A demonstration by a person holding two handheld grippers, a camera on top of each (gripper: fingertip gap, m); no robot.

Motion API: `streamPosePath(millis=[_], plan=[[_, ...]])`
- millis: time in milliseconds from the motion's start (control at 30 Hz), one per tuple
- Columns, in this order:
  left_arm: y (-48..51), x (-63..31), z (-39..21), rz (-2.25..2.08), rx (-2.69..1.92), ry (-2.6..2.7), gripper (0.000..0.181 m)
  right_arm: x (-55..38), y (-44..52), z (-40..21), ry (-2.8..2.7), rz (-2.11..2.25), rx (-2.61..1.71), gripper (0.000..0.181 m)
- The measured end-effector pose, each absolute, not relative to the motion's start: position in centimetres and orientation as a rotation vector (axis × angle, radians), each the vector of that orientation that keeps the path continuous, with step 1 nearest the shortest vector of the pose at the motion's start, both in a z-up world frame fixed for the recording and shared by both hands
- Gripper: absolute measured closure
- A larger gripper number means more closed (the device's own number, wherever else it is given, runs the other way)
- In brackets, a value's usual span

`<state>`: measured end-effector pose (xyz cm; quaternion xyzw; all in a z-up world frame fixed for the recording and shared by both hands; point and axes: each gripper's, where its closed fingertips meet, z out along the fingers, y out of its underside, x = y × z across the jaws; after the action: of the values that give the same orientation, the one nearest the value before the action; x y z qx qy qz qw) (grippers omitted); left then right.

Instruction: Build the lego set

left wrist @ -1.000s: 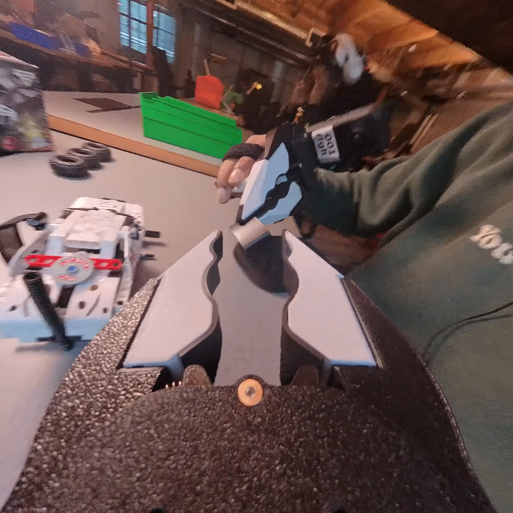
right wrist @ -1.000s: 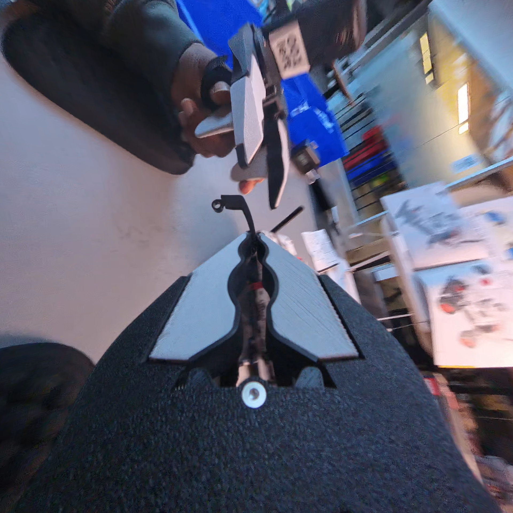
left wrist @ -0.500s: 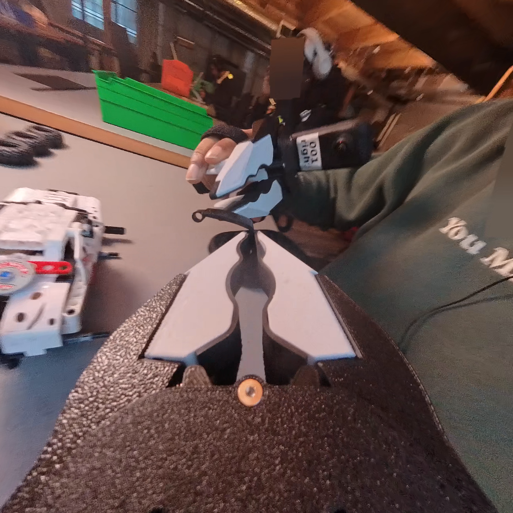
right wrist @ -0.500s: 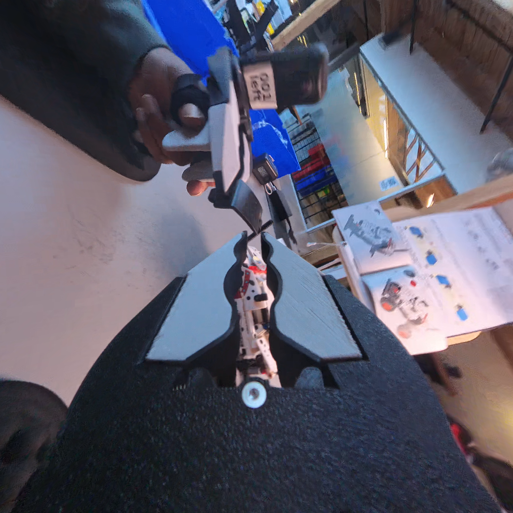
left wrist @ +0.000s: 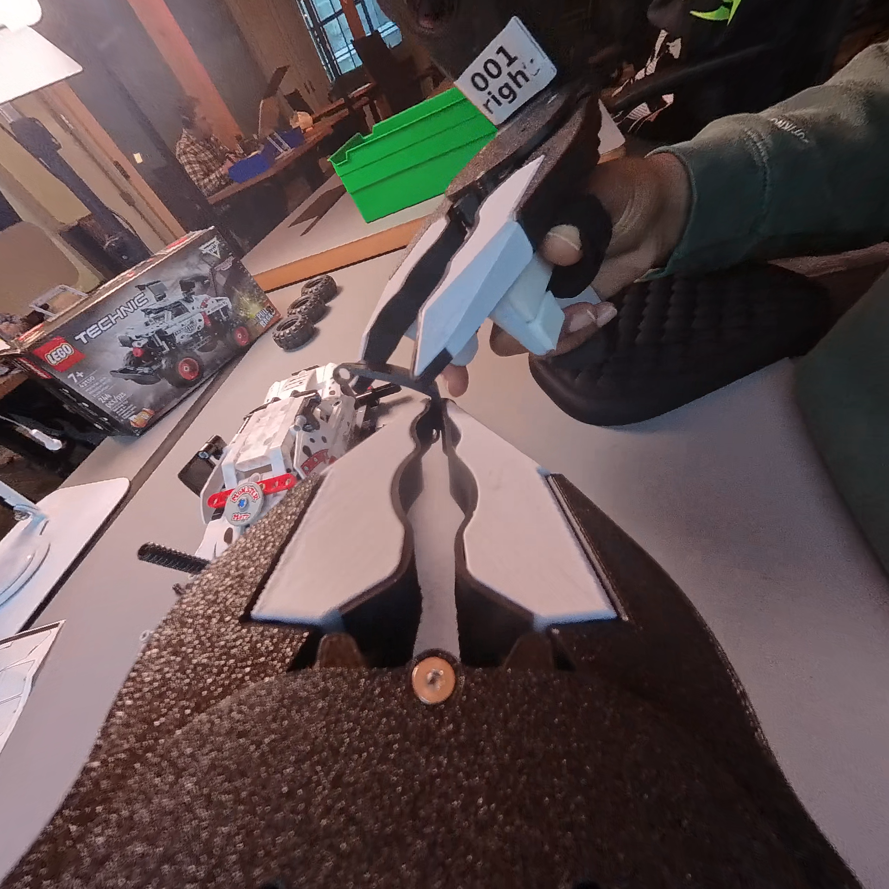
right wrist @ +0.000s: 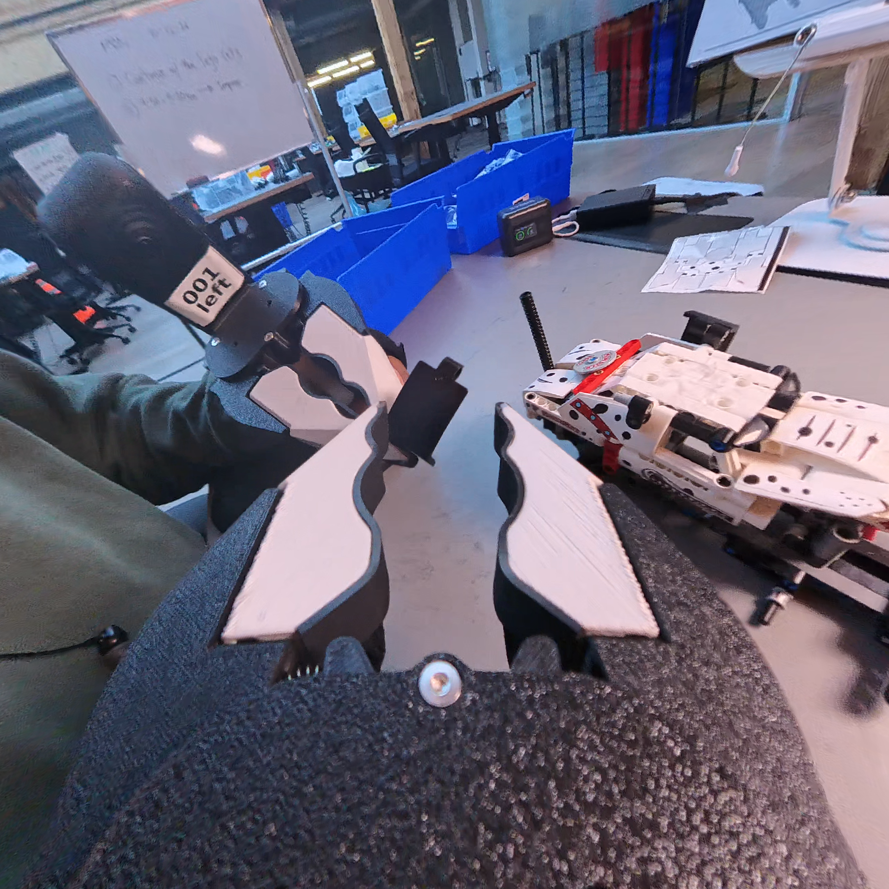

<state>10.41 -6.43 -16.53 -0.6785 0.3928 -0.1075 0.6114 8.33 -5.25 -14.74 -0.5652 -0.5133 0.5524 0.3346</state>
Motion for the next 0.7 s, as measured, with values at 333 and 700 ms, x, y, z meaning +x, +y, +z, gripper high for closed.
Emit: streamPosePath(millis=[333, 700], plan=[[-7.4, 10.3, -14.9, -0.712, -1.548, 0.745, 0.181, 8.1, -5.0, -13.4, -1.241, 1.716, -1.461, 0.169], [-10.4, 10.9, -16.0, -1.245, -1.731, 1.036, 0.181, 10.0, -7.6, -15.3, -2.043, 0.787, -0.644, 0.116]])
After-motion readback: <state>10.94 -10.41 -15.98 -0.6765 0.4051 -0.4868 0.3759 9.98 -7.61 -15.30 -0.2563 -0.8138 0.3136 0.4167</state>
